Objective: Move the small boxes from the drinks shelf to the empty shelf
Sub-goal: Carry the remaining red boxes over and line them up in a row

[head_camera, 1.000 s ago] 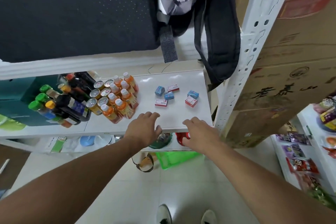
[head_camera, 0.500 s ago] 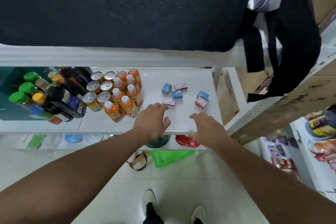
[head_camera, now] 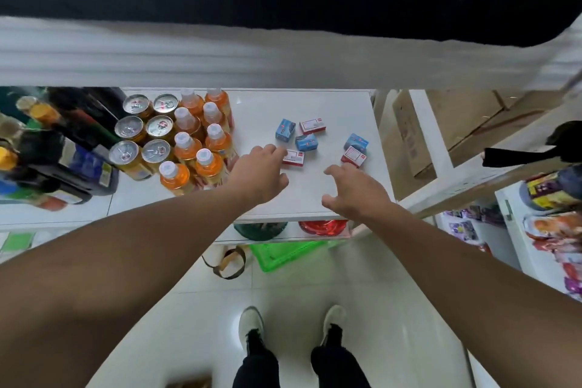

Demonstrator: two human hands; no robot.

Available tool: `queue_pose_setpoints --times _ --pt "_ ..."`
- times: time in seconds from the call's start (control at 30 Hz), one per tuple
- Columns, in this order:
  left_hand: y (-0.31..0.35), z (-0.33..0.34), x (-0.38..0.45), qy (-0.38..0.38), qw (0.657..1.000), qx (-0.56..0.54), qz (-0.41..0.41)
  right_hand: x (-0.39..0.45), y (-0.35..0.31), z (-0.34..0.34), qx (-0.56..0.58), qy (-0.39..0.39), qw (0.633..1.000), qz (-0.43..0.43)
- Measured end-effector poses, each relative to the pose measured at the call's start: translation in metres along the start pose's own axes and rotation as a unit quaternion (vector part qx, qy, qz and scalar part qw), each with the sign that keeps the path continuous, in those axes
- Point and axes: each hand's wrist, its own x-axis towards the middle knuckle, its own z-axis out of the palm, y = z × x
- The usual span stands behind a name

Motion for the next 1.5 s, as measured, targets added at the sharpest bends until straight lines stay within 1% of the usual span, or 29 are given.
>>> queue_pose_setpoints --times 0.13,0.27,0.43,0.5,0.6,0.67,0.77,0.93,1.13,1.27,1.4,1.5 --pt "0.001 0.013 0.026 -0.002 1.0 -0.001 -0.017 0.037 0.008 0.0 -0.02 0.005 0.999 -0.033" --pt "0.003 0.03 0.053 -0.001 1.0 -0.002 0.009 0.082 0.021 -0.007 -0.053 0.033 0.996 -0.062" --pt "-0.003 0.058 0.075 0.034 0.999 0.022 0.001 0.14 0.037 -0.014 -0.079 0.058 0.993 -0.07" --pt "-0.007 0.066 0.082 0.05 0.998 0.03 0.004 0.166 0.036 -0.01 -0.094 0.067 0.989 -0.095" --pt "-0.01 0.071 0.088 0.078 0.996 0.036 0.009 0.197 0.031 -0.005 -0.106 0.052 0.984 -0.131" --pt "-0.012 0.072 0.091 0.085 0.995 0.039 0.018 0.21 0.029 0.0 -0.127 0.053 0.978 -0.155" --pt "-0.013 0.07 0.089 0.078 0.996 0.026 0.02 0.218 0.031 0.009 -0.121 0.098 0.974 -0.163" --pt "-0.01 0.053 0.069 0.063 0.998 0.004 0.022 0.203 0.044 0.007 -0.105 0.141 0.977 -0.124" --pt "0.001 -0.003 0.029 0.068 0.998 -0.014 0.004 0.142 0.045 -0.024 -0.054 0.153 0.978 -0.131" --pt "0.016 -0.029 -0.006 0.068 0.997 -0.021 -0.018 0.081 0.034 -0.035 -0.02 0.136 0.981 -0.136" --pt "0.037 -0.049 -0.043 0.06 0.996 -0.011 -0.059 0.028 0.03 -0.041 -0.038 0.106 0.984 -0.137" --pt "0.051 -0.061 -0.069 0.045 0.997 -0.011 -0.066 -0.004 0.032 -0.049 -0.055 0.093 0.984 -0.144"
